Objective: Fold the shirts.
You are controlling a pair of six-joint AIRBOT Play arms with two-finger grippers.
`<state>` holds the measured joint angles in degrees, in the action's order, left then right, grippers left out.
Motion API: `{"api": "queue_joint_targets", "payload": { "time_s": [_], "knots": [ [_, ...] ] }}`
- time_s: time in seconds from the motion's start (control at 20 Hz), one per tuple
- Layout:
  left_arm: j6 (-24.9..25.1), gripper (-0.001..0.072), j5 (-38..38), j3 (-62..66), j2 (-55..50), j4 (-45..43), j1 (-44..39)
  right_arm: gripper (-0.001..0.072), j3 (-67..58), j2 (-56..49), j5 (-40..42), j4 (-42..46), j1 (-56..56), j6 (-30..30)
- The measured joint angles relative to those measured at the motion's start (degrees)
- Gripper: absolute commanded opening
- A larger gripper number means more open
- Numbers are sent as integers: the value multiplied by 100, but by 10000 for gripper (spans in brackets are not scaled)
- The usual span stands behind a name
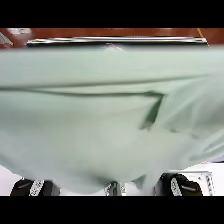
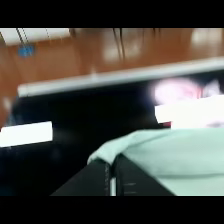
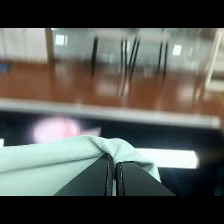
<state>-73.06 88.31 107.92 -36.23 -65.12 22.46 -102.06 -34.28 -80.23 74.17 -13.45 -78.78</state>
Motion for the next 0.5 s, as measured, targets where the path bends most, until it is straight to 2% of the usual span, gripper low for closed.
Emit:
{"api": "queue_joint_targets", "payload": {
  "time_s": [0.15, 0.25, 0.35, 0.5],
  "knots": [
    [245, 31, 181, -1078, -229, -4, -2, 62, 334, -713, -1158, 35, 4, -57],
    [348, 31, 103, -1860, -553, -4, -11, 62, 872, -1252, -1440, 4, 9, -98],
    [413, 31, -184, -2511, -1069, -4, -76, 62, 1521, -1821, -1250, -96, 11, -114],
    [452, 32, -767, -2994, -2216, -9, -387, 62, 2221, -2809, -238, -396, 33, -125]
  ]
}}
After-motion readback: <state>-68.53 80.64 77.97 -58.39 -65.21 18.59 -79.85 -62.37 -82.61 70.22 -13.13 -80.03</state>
